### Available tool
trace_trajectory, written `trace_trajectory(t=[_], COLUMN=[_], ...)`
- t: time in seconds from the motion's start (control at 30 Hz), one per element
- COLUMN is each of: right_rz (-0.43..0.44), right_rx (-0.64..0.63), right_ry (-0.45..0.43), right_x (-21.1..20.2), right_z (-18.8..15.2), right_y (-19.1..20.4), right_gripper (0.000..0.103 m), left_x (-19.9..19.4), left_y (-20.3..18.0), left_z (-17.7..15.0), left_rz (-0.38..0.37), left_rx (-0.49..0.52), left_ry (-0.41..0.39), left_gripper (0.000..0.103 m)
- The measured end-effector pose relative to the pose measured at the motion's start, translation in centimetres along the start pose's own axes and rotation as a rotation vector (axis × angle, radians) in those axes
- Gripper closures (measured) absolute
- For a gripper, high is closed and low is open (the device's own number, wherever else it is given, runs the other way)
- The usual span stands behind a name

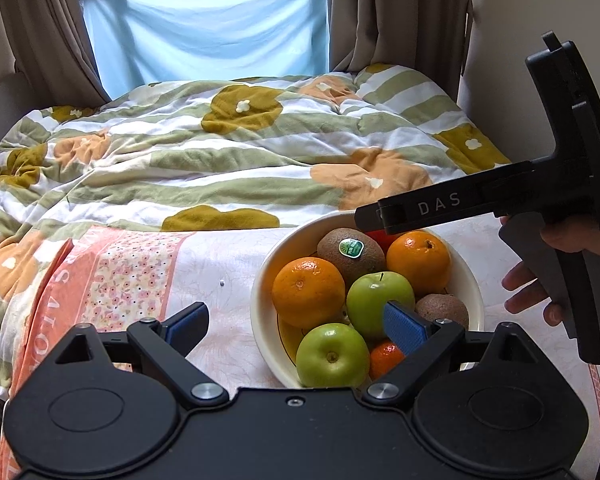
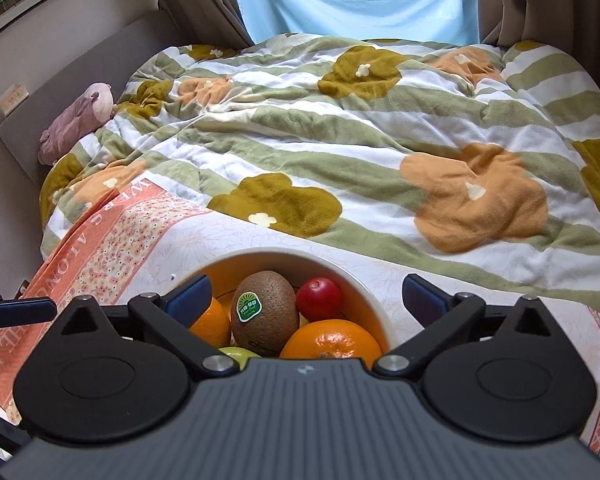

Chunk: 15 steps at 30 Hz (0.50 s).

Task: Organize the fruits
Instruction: 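Withdraw both tools toward the last tomato and mandarin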

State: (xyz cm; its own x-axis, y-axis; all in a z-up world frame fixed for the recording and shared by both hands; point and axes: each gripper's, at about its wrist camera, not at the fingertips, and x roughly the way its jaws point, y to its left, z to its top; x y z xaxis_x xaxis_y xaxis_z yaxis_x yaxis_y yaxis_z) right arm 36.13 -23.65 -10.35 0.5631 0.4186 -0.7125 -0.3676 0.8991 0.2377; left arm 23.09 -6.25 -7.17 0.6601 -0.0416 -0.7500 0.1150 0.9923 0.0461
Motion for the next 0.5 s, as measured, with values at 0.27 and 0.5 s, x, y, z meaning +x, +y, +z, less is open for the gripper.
trace_trajectory(t=[0.27,0.5], right_rz=[-0.047,-0.122], right_rx=[0.001,0.023], right_ry=[-0.061,-0.125], right_x=[-4.2,-10.3], right_z=[0.5,0.0], right_y=[1.1,3.1], right_gripper=[0.000,0.000], left_x=[-2.2,-6.0], left_y=[0.5,1.5], left_z=[0.1,0.1], left_rz=[-0.001,-0.029], left_rx=[-0.003,0.022], left_ry=[-0.053,-0.127], left_gripper=[0.007,0.007])
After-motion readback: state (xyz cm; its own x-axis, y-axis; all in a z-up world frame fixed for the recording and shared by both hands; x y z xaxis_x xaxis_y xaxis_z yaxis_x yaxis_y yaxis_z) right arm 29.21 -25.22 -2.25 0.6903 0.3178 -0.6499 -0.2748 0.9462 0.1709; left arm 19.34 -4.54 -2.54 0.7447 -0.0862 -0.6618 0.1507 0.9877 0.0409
